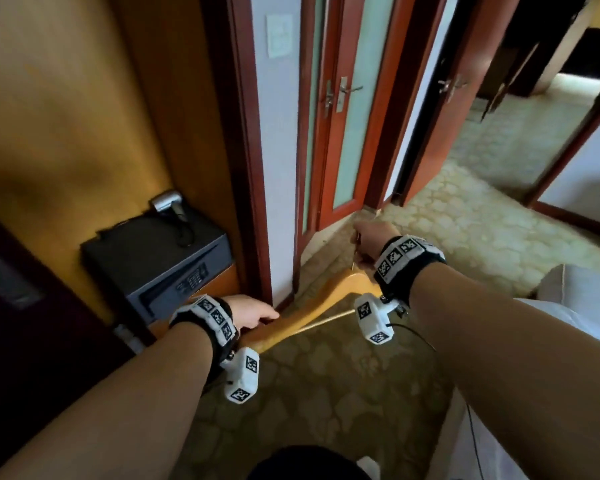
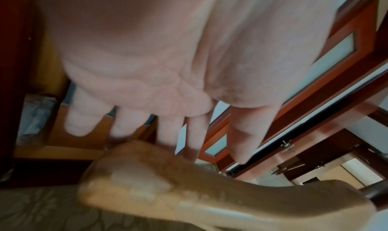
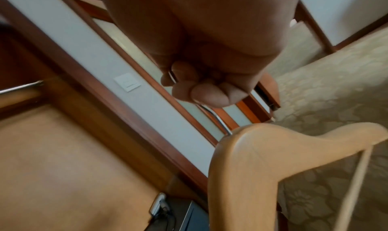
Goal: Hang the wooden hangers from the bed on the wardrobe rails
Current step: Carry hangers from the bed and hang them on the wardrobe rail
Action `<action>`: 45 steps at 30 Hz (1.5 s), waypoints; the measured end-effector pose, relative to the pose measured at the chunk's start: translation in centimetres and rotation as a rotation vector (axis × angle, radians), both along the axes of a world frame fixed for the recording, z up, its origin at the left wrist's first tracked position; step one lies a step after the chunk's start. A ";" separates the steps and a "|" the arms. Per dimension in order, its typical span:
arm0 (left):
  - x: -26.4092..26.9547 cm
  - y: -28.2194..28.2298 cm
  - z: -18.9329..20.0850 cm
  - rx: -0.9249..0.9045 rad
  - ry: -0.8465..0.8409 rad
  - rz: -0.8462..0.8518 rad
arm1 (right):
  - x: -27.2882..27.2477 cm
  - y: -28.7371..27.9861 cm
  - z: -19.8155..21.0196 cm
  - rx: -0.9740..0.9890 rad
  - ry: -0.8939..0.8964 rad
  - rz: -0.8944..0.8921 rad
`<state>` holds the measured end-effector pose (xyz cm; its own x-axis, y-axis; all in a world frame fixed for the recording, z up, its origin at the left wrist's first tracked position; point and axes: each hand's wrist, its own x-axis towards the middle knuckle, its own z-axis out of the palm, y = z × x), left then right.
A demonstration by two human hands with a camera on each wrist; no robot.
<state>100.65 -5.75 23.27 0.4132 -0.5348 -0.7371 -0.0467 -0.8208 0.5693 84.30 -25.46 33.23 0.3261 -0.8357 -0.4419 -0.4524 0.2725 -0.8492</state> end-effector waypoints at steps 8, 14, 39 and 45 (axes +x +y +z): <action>3.3 1.6 6.9 -0.185 0.173 0.094 | 9.1 4.2 4.7 -0.146 0.098 0.428; 7.5 -1.0 10.6 -0.388 0.119 0.157 | 15.4 5.4 8.5 -0.170 -0.004 0.618; 20.4 -5.9 24.9 -0.644 -0.180 0.695 | 38.3 -0.1 21.8 -0.176 -0.373 1.173; 27.9 -4.3 30.3 -0.793 -0.456 0.804 | 44.1 1.9 29.1 -0.263 -0.579 1.259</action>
